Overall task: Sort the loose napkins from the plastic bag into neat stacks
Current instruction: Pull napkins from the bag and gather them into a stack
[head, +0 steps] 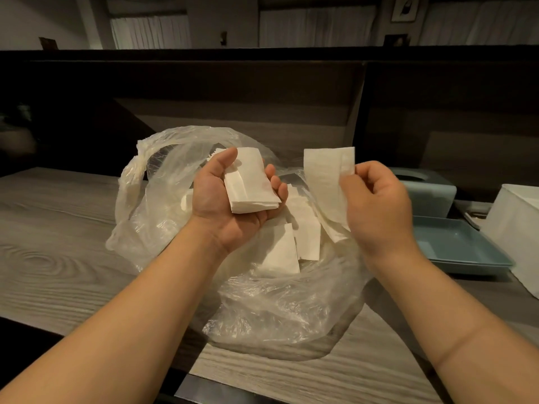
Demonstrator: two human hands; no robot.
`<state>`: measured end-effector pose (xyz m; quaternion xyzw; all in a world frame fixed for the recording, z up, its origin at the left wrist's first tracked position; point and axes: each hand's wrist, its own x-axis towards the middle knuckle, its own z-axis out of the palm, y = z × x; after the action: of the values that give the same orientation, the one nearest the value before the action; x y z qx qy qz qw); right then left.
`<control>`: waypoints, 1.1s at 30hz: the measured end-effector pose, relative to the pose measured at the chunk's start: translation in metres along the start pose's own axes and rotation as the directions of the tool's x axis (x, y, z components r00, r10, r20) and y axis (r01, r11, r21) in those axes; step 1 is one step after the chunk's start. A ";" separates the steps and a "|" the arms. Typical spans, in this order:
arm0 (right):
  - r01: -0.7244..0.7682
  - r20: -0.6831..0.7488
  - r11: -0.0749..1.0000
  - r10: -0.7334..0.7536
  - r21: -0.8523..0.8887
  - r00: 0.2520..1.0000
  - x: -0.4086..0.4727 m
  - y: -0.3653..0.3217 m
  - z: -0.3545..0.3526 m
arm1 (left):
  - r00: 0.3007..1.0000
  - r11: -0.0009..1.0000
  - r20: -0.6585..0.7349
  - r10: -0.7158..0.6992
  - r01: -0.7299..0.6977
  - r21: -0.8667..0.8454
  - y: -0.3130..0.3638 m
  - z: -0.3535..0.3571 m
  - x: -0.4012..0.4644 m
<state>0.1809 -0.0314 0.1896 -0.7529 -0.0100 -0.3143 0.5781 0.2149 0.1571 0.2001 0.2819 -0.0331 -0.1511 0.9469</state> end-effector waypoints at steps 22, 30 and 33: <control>-0.590 0.488 0.598 0.347 0.543 0.801 -0.015 -0.013 0.018 | 0.922 0.883 0.269 -0.280 0.137 0.448 -0.010 0.004 -0.012; -0.257 0.092 0.957 0.247 0.131 0.965 -0.018 -0.008 0.018 | 0.913 0.852 0.213 -0.349 0.214 0.478 -0.011 0.002 -0.010; 0.163 0.056 0.978 -0.157 -0.131 0.986 -0.019 -0.006 0.013 | 0.928 0.860 0.185 -0.325 0.208 0.466 -0.010 0.002 -0.008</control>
<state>0.1696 -0.0119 0.1836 -0.7939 -0.0622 -0.3428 0.4983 0.2040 0.1508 0.1964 0.4673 -0.1491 -0.3055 0.8162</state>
